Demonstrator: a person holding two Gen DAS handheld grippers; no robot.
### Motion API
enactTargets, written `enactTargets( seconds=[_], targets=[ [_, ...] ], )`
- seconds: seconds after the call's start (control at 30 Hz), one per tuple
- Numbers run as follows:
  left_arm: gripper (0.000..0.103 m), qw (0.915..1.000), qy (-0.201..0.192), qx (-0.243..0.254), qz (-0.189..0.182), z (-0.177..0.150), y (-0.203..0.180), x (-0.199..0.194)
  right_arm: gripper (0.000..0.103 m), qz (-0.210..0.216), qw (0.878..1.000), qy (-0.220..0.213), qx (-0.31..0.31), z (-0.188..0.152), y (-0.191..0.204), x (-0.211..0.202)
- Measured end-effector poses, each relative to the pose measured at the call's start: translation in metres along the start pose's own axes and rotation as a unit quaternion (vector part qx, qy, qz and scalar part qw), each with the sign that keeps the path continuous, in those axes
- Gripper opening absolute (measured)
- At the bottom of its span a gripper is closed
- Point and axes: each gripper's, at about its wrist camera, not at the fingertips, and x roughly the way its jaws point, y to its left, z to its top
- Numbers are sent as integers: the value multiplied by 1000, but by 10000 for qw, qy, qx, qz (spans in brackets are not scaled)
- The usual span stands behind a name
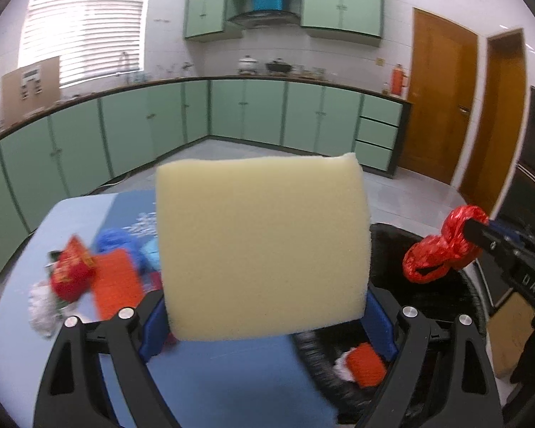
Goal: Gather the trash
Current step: 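Carry the yellow sponge and red plastic bag over the bin, then open both grippers to drop the sponge and red bag into the bin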
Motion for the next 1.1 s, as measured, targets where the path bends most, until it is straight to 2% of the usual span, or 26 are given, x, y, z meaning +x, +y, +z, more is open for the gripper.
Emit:
enactTargets(
  seconds=[0.23,0.5,0.7,0.77,0.9,1.1],
  targets=[
    [87,9992,98,145,-355,5,-49,29,24,-431,9985,138,300,-20,-47,3],
    [87,9963,263,324,-748,-1,-88,49,24,-650,9961,266,534,-36,-77,16],
    [90,9919,421,430,-1116,0,-98,53,37,-761,9940,414,672,-50,-93,25],
    [91,9911,428,431,-1187,-2,-98,53,51,-835,9930,433,711,-53,-96,26],
    [93,9905,444,395,-1237,-3,-96,52,67,-939,9920,413,731,-55,-98,22],
    [93,9913,360,431,-1192,1,-94,47,68,-965,9916,376,779,-54,-98,17]
  ],
)
